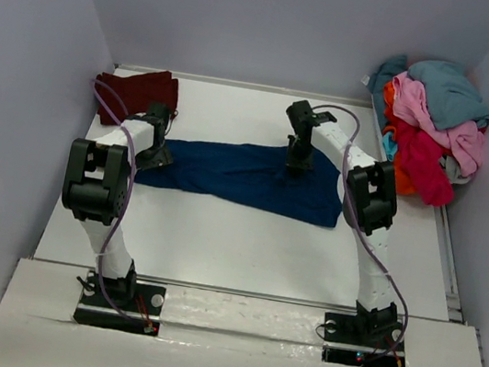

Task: Fold and stack the t-shirts
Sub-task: Fold the other side of the tshirt into a rectangle

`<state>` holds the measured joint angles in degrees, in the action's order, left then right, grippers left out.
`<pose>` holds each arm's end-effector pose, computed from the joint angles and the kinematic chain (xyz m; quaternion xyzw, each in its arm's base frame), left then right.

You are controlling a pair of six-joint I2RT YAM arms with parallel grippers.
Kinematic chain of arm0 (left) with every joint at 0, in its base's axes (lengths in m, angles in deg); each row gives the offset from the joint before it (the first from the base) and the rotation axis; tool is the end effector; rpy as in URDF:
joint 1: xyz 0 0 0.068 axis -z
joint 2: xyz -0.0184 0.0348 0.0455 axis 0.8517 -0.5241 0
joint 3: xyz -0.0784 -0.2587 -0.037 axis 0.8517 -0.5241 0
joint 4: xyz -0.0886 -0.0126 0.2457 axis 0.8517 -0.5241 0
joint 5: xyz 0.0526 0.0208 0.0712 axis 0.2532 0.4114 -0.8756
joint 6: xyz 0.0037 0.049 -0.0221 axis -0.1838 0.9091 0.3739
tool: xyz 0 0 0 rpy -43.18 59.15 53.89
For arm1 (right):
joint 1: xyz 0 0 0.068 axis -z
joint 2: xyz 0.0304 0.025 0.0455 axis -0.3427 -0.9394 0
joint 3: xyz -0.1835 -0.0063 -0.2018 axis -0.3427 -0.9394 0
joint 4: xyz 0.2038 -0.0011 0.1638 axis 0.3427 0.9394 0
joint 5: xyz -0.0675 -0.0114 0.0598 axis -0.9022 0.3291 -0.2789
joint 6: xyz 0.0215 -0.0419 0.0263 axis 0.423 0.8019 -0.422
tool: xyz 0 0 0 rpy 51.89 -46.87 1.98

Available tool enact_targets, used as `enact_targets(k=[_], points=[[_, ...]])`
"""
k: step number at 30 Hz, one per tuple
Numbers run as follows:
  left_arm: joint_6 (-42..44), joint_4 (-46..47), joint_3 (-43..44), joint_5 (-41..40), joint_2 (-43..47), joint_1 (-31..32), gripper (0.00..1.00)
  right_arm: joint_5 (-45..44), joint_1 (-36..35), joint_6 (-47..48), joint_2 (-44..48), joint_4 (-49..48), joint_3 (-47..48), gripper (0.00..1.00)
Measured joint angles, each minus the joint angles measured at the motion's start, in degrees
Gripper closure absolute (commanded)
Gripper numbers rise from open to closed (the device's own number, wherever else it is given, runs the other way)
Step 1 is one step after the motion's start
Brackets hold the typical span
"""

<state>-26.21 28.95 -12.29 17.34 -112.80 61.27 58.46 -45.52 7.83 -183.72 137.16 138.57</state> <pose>0.3627 -0.0049 0.1756 -0.2556 0.9287 0.1258 0.2375 0.4353 0.2037 0.1771 0.0264 0.9912 0.0118 0.1292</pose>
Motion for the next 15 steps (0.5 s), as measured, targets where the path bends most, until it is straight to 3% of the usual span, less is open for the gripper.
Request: enact_targets(k=[5, 10, 15], points=[[0.02, 0.0, -0.02, -0.2, 0.26, 0.0, 0.01, 0.83, 0.02, 0.72, -0.28, 0.04, 1.44, 0.78], [0.02, -0.02, -0.02, -0.42, 0.26, 0.0, 0.01, 1.44, 0.0, 1.2, -0.33, 0.15, 3.72, 0.61], [0.0, 0.02, -0.17, -0.57, 0.26, 0.0, 0.01, 1.18, 0.02, 1.33, 0.74, -0.15, 2.25, 0.57]])
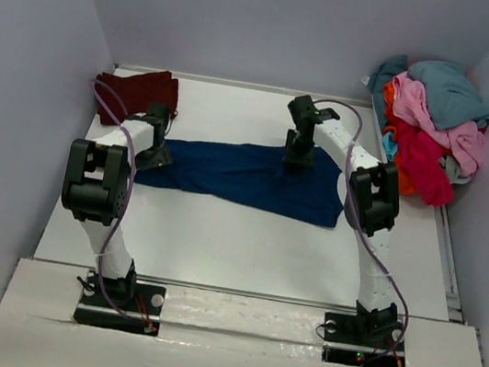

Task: Fold and stack the t-shirts
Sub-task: Fold the other side of the tshirt into a rectangle

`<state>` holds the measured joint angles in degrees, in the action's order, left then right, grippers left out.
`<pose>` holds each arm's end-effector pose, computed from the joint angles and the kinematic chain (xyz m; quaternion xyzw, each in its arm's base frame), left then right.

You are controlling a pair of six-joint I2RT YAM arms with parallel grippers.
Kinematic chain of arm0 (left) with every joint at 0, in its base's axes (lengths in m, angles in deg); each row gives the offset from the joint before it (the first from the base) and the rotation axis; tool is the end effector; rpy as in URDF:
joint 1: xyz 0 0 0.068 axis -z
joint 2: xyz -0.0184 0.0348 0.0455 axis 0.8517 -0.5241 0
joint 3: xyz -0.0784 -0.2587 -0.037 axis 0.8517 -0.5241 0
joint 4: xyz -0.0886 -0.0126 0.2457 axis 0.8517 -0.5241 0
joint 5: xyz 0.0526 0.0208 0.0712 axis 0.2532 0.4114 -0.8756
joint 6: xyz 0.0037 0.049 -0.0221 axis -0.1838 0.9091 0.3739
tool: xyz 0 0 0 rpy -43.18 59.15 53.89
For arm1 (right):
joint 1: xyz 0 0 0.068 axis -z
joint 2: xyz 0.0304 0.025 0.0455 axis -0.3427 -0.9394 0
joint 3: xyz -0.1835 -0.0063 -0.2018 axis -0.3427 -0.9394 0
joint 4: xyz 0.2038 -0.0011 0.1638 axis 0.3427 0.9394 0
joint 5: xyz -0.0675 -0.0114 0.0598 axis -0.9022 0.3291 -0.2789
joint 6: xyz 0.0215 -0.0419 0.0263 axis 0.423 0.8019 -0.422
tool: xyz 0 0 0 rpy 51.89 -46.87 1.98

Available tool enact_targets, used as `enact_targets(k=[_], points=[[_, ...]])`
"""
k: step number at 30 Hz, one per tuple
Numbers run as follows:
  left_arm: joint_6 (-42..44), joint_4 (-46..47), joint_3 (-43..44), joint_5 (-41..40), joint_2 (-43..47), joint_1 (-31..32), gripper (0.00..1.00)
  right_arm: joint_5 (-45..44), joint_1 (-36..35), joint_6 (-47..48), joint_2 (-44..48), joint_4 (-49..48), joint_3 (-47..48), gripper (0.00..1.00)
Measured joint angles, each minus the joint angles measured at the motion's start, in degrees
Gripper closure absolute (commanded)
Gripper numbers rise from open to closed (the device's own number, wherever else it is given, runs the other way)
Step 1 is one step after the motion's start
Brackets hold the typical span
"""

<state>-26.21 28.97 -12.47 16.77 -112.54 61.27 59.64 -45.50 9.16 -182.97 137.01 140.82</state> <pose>0.3618 -0.0045 0.1765 -0.2565 0.9273 0.1302 0.2395 0.4387 0.2059 0.1942 0.0148 0.9882 0.0315 0.1493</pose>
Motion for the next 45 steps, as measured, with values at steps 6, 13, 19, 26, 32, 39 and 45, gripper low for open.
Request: enact_targets(k=[6, 13, 19, 26, 32, 39, 45], points=[[0.0, 0.02, -0.17, -0.02, 0.02, 0.0, 0.01, -0.2, 0.0, 0.02, 0.57, 0.22, -0.63, 0.57], [0.0, 0.39, -0.85, -0.09, 0.42, 0.0, 0.01, -0.04, -0.02, 0.15, 0.57, 0.44, 1.6, 0.82], [0.0, 0.44, -0.87, -0.11, 0.42, 0.0, 0.01, 0.26, -0.02, 0.42, 0.57, 0.55, 3.37, 0.89], [0.0, 0.46, -0.87, -0.11, 0.44, 0.0, 0.01, 0.28, -0.02, 0.39, 0.52, 0.7, 3.32, 0.87], [0.0, 0.5, -0.92, -0.11, 0.44, 0.0, 0.01, 0.24, -0.02, 0.39, 0.52, 0.79, 2.73, 0.83], [0.0, 0.57, -0.94, -0.11, 0.44, 0.0, 0.01, 0.24, -0.02, 0.33, 0.52, 0.96, -0.76, 0.83], [0.0, 0.59, -0.96, -0.13, 0.44, 0.0, 0.01, 0.24, 0.0, 0.17, 0.52, 0.92, -2.89, 0.82]])
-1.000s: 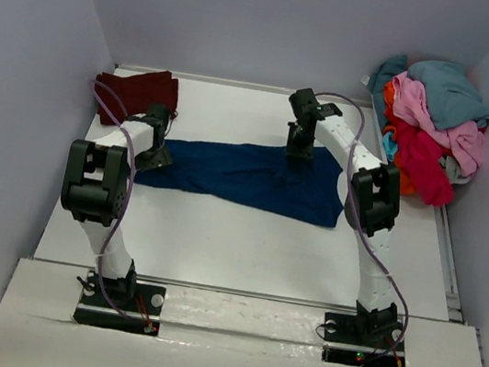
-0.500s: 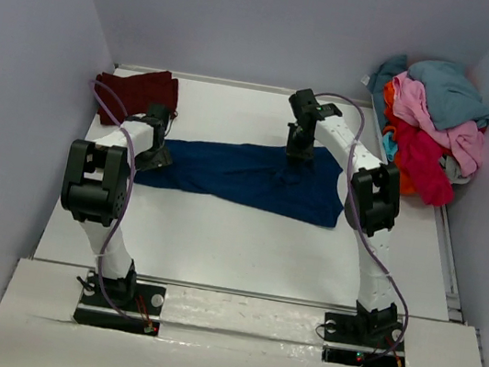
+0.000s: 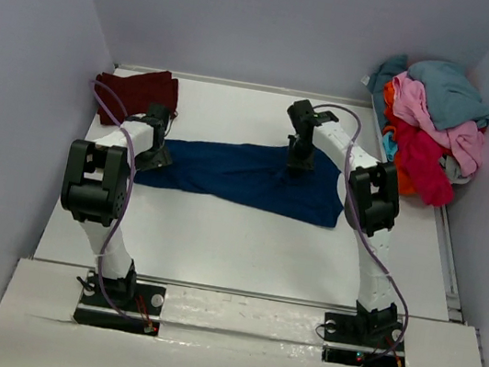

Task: Fold and stack the t-shirts
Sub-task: Fold the other side of the tshirt into a rectangle

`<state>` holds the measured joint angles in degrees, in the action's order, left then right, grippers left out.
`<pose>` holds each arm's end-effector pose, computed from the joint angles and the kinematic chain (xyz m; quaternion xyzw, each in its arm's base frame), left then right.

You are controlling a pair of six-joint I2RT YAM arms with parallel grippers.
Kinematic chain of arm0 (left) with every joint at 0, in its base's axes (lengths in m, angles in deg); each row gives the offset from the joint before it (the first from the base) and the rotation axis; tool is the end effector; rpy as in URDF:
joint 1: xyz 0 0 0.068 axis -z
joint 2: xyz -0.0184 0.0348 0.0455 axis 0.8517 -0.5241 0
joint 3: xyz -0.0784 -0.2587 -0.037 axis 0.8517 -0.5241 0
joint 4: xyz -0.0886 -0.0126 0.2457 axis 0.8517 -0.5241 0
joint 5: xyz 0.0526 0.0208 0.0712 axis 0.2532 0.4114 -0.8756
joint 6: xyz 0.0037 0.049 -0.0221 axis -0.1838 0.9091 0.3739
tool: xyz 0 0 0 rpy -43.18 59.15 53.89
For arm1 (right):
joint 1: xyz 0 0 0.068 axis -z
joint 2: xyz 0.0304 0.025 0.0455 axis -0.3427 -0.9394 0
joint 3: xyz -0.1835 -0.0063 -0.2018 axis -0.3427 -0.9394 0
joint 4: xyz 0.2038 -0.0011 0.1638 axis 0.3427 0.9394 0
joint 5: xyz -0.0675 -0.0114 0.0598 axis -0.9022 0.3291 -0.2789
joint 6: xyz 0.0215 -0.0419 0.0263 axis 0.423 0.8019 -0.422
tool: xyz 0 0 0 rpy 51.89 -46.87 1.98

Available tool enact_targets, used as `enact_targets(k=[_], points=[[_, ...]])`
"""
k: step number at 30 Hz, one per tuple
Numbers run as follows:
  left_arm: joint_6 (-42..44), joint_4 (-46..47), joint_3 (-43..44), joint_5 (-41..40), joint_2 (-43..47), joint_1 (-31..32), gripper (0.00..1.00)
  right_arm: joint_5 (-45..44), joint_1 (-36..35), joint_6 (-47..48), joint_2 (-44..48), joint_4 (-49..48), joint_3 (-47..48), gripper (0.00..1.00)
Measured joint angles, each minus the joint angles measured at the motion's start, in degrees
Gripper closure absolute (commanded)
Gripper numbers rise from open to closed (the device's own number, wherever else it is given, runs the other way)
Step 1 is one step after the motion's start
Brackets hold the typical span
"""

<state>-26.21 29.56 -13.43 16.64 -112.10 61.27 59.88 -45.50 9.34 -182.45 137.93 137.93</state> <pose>0.3591 -0.0043 0.1749 -0.2567 0.9269 0.1311 0.2403 0.4311 0.2025 0.1837 0.0120 0.9921 0.0206 0.1229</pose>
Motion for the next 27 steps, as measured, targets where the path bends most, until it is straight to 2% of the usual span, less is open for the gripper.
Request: enact_targets(k=[5, 10, 17, 27], points=[[0.0, 0.02, -0.02, 0.0, 0.0, 0.0, 0.01, -0.59, -0.02, 0.0, 0.0, 0.02, 0.0, 0.79], [0.0, 0.02, -0.02, 0.02, 0.02, 0.0, 0.01, -1.9, -0.02, 0.22, 0.0, 0.74, 1.2, 0.66], [0.02, 0.02, -0.02, 0.0, 0.02, 0.0, 0.01, -3.82, -0.02, 0.68, 0.0, 1.49, 4.42, 0.65], [0.02, 0.02, -0.02, 0.0, 0.02, 0.0, 0.01, -3.39, 0.0, 0.66, 0.0, 1.53, 4.26, 0.65]])
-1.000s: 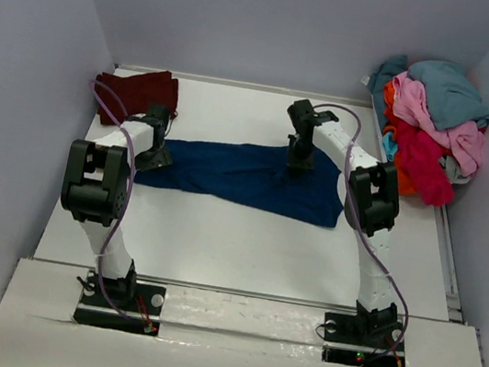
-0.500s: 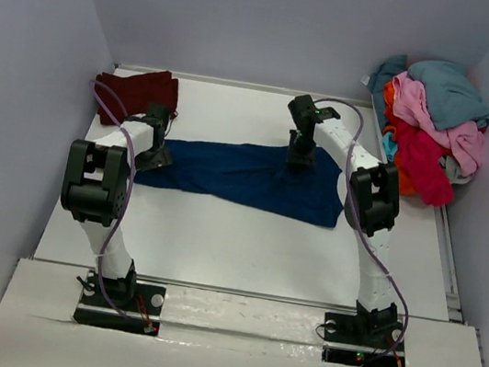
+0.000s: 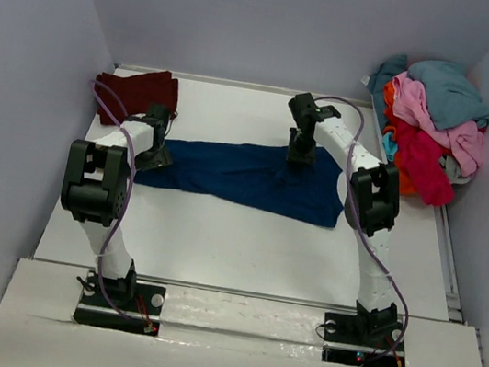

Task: Fold and stack the t-shirts
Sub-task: Fold the other side of the tshirt into a rectangle

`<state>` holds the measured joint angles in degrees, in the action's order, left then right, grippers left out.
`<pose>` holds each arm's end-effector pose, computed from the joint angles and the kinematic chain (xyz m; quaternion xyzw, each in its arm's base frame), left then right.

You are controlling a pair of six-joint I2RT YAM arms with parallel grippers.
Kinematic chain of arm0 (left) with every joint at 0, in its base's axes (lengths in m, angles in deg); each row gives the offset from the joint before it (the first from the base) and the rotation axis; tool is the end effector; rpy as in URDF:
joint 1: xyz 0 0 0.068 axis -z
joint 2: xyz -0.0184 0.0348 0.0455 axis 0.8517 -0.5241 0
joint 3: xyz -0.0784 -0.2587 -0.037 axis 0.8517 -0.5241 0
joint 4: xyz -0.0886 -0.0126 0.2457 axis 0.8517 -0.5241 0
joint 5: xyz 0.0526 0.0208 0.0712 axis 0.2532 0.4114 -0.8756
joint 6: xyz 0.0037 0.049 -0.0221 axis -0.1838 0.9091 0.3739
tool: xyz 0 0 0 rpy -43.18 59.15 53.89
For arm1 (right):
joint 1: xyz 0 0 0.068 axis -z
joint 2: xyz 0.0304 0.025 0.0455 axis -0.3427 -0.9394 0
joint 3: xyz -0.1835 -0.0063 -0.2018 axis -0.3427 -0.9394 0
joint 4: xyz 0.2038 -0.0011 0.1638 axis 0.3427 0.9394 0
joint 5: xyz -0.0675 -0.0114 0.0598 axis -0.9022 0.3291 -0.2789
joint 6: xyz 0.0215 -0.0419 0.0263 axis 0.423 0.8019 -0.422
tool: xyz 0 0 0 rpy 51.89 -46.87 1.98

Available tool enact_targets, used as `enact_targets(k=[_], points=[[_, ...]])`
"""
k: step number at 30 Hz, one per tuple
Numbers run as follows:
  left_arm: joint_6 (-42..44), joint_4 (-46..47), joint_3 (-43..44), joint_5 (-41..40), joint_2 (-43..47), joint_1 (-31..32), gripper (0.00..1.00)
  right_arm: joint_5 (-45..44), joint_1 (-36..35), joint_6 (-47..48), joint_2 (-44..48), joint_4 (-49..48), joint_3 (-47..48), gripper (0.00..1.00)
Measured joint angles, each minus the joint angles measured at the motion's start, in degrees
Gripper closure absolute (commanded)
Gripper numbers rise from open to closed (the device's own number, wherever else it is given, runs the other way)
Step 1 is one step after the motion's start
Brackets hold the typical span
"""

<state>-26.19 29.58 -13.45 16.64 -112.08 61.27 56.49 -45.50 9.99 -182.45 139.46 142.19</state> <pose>0.3591 -0.0043 0.1749 -0.2566 0.9269 0.1310 0.2404 0.4371 0.2030 0.2040 0.0114 0.9876 0.0038 0.1567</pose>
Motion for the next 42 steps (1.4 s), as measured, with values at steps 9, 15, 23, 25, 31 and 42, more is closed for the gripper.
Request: enact_targets(k=[9, 15, 23, 25, 31, 42], points=[[0.0, 0.0, 0.0, 0.0, 0.0, 0.0, 0.01, 1.14, -0.02, -0.02, 0.0, -0.04, -0.15, 0.67], [0.0, 0.0, 0.0, -0.02, 0.0, 0.0, 0.01, 1.86, -0.02, -0.04, 0.0, -0.09, -1.49, 0.7], [0.0, 0.02, 0.0, -0.02, 0.0, 0.0, 0.01, 2.12, -0.02, -0.04, 0.0, -0.13, -1.88, 0.71], [-0.02, 0.02, 0.0, -0.02, 0.0, 0.0, 0.01, 2.12, -0.02, -0.04, 0.0, -0.15, -1.9, 0.72], [0.0, 0.17, -0.13, -0.04, 0.0, 0.02, 0.01, 2.08, -0.02, -0.04, 0.0, -0.15, -1.9, 0.71], [0.0, 0.87, -0.72, -0.09, 0.37, 0.02, 0.01, 1.33, -0.02, 0.02, 0.0, -0.13, -1.95, 0.7]])
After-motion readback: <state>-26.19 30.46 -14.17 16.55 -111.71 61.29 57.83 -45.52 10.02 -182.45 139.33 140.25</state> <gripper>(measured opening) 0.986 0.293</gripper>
